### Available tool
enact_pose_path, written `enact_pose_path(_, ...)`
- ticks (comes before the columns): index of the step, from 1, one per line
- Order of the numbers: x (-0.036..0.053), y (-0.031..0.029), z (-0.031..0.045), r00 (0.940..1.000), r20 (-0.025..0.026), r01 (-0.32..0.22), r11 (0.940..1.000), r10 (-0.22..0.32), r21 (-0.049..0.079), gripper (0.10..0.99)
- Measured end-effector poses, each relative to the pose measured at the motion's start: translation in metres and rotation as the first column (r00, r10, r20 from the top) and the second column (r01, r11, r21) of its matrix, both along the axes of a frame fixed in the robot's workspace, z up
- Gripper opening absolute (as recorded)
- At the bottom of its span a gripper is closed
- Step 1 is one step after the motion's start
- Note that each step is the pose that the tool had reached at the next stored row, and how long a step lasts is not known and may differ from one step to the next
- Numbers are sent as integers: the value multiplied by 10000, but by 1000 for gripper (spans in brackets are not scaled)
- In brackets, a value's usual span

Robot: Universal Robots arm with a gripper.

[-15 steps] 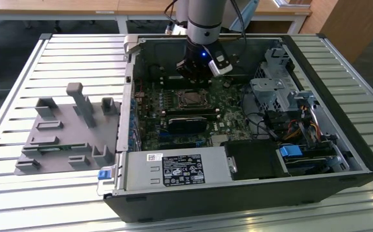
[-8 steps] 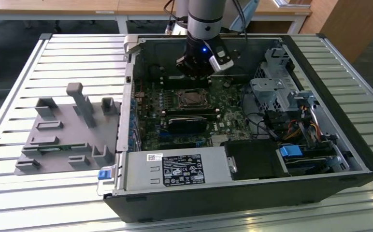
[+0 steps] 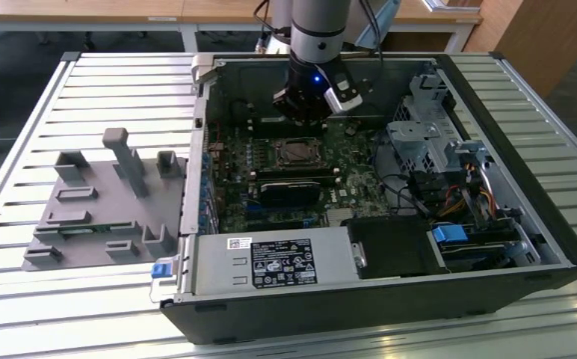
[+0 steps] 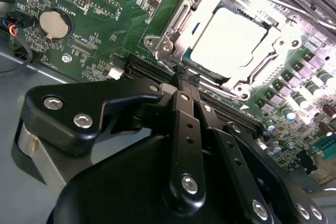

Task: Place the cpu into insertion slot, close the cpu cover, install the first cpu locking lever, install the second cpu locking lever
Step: 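Install the first cpu locking lever, then install the second cpu locking lever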

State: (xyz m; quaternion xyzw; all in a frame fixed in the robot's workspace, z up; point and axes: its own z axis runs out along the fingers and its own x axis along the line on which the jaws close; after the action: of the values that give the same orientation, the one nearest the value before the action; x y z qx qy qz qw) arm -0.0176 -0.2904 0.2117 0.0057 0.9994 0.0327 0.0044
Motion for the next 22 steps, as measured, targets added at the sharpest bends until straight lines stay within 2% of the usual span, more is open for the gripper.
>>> enact_pose_path(8,6,-33,0,10000,0,0,10000,0,1,106)
enact_pose_path(22,11,-129,0,10000,1,1,10000,-1,2,106)
